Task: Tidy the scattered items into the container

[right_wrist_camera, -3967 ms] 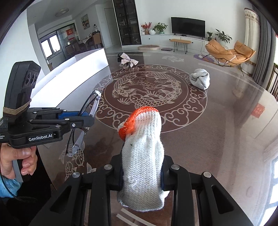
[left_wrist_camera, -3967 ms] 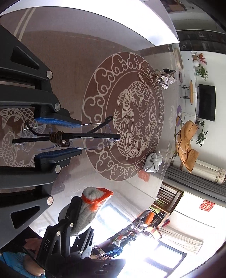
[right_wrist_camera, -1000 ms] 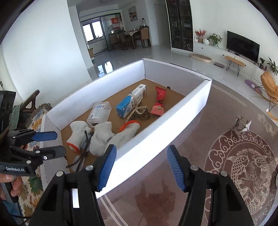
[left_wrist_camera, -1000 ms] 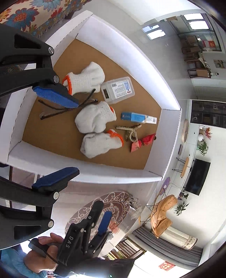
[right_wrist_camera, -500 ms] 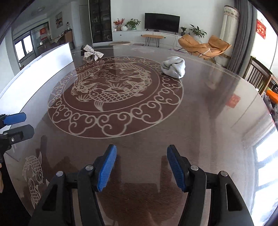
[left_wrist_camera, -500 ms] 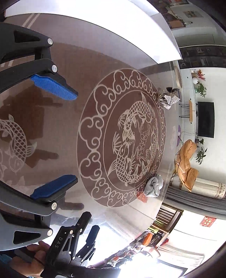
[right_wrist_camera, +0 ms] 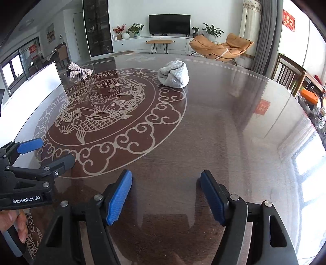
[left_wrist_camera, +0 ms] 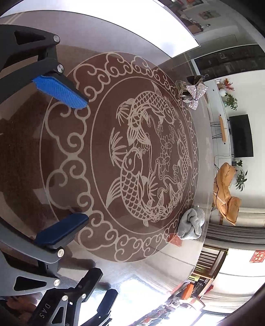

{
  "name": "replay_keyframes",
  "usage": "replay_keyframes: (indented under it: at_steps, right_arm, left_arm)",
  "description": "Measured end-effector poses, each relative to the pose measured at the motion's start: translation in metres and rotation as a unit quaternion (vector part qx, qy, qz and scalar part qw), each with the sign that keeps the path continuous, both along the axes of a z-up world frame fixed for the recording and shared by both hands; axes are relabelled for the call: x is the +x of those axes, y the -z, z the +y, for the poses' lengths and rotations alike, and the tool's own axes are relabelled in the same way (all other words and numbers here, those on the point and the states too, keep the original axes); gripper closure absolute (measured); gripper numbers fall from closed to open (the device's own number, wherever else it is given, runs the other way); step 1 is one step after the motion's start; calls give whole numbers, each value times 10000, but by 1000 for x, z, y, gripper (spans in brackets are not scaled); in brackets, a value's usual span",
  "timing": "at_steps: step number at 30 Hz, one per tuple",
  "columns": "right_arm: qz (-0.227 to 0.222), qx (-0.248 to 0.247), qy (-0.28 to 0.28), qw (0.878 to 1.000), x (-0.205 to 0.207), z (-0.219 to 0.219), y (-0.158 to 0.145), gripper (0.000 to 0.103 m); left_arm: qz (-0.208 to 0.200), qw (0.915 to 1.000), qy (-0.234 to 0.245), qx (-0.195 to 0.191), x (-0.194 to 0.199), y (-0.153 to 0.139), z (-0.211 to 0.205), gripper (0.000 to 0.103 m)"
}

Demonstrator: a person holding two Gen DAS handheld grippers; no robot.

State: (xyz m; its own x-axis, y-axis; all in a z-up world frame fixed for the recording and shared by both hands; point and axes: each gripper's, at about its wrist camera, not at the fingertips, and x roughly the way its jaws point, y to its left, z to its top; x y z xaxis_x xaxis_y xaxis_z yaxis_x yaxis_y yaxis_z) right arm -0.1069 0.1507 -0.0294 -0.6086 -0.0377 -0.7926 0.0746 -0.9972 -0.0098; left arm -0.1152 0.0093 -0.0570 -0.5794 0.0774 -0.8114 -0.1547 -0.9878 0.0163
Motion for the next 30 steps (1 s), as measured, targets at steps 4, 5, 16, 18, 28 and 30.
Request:
replay_keyframes:
  at_steps: [4, 5, 16, 18, 28, 30]
  right_arm:
    - [2, -11, -2, 10000, 0, 0, 1, 32]
    - [1, -13, -3, 10000, 0, 0, 1, 32]
    - [1, -13, -2, 10000, 0, 0, 1, 31]
    - [2, -13, -2, 10000, 0, -1, 1, 31]
    - [1, -16, -2, 10000, 0, -1, 1, 31]
    - [2, -16, -2, 10000, 0, -1, 1, 31]
  left_arm:
    - [-20, 10000, -36, 60, -2, 1, -4, 0]
    - [-19, 10000, -35, 56, -1, 1, -4, 0]
    - [-20, 10000, -34, 57, -1, 2, -3, 0]
    - [-20, 10000, -34, 56, -1, 1, -4, 0]
    - [-20, 10000, -33, 57, -2, 1, -4, 0]
    - [-20, 10000, -33, 57, -1, 2, -4, 0]
